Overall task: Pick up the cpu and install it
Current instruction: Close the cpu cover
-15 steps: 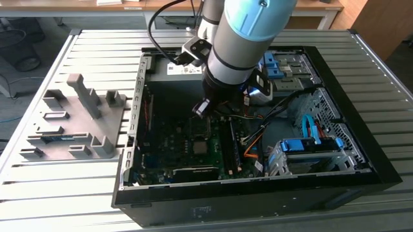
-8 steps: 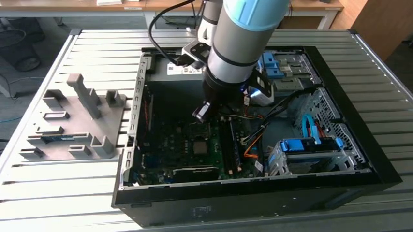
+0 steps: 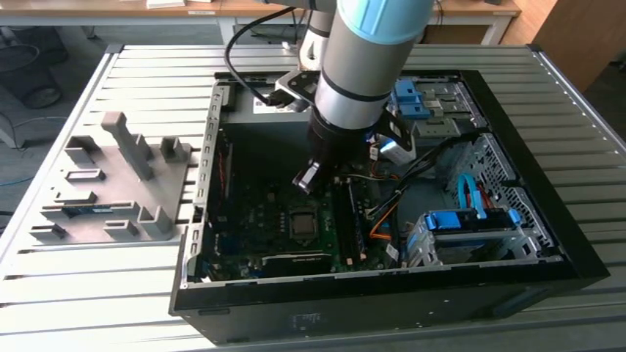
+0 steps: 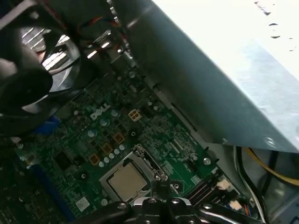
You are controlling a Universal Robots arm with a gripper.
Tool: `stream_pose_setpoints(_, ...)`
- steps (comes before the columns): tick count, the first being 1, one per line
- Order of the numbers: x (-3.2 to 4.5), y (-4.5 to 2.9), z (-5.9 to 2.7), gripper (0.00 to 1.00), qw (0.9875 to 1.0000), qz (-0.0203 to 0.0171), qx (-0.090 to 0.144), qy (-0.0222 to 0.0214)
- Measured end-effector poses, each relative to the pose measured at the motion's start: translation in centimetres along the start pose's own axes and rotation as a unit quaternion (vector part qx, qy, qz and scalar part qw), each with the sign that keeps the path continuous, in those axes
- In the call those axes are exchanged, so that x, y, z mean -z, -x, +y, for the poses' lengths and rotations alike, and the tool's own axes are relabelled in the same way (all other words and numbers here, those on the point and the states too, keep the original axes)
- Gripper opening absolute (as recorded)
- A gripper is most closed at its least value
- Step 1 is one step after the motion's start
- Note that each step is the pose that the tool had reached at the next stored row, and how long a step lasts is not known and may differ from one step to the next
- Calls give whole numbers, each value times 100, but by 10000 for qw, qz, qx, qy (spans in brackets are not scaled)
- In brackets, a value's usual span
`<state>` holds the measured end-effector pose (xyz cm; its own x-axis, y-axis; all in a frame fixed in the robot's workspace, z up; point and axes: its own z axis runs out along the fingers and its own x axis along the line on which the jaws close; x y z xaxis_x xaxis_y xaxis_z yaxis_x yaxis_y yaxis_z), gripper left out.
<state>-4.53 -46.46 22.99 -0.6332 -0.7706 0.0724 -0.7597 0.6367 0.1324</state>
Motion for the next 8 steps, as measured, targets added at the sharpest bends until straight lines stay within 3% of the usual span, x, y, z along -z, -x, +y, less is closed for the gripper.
stream_pose_setpoints(6,-65,5,-9,10,9985,73,535,-38)
stream_pose_setpoints(8,-64,-2,-13,10,9983,79,580,-43)
